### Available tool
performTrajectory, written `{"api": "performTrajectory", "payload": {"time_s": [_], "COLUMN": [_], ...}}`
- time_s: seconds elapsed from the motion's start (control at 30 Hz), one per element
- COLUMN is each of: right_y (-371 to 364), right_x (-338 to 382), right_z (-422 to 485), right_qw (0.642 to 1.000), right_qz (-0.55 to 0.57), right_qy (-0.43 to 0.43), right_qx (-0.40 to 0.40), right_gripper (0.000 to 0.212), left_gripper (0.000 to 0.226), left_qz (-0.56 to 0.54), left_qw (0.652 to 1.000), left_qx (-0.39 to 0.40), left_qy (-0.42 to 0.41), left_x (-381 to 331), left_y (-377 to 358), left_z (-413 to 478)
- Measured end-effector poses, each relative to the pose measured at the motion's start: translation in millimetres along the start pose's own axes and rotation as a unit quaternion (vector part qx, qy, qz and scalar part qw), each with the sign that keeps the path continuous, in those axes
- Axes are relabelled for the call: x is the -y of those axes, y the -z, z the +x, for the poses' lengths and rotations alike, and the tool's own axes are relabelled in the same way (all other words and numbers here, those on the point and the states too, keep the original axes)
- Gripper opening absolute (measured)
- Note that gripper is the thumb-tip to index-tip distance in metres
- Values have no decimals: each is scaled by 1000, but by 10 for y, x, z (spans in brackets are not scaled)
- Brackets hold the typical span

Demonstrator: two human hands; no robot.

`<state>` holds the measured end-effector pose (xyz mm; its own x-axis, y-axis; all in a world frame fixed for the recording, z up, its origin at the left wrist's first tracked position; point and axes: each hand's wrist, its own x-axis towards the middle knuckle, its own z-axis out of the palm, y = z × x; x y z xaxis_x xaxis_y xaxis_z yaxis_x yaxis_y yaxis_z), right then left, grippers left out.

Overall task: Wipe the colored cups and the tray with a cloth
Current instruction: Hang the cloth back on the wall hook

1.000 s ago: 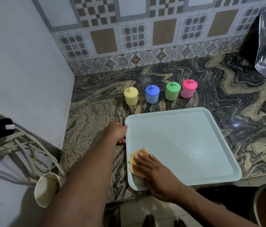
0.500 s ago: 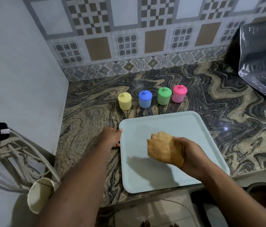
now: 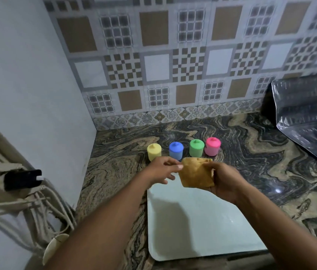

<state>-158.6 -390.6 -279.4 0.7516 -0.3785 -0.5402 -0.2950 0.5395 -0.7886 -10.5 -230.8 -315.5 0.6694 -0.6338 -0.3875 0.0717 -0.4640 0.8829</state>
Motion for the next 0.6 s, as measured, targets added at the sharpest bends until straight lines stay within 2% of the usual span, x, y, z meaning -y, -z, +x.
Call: {"api": "performTrajectory", "payload": {"time_s": [0.07,0.13,0.27,0.4,0.5,0.6], "right_y": [-71,-142,-270,-372,-445,-568], "right_x": [111,227,467,695,825,926], "right_z": [-44,-87,-98,-31,88,242], "right_qw": [1000,999,997,994,990,987], "right_qz": [4,9,-18,-77,-102,-118], "right_qy": [18,31,36,46,60,54], "right_qx": [17,32,70,69,74,100], "right_gripper": [30,29,36,26,24,23], "left_gripper": [29,24,13,23,28,36], "left_qz": [1,-17,-33,14,-20,9], "left_qw": [1000,998,988,973,973,974], "left_qx": [-6,-33,-128,-211,-203,-202], "left_qy": [-23,-47,-75,-92,-107,-102], "left_x": [-136,-206,-361,-585,-819,-1007], "left_y": [-39,-57,-20,63,102,88], "left_z": [-17,13,22,-19,-118,-216]}}
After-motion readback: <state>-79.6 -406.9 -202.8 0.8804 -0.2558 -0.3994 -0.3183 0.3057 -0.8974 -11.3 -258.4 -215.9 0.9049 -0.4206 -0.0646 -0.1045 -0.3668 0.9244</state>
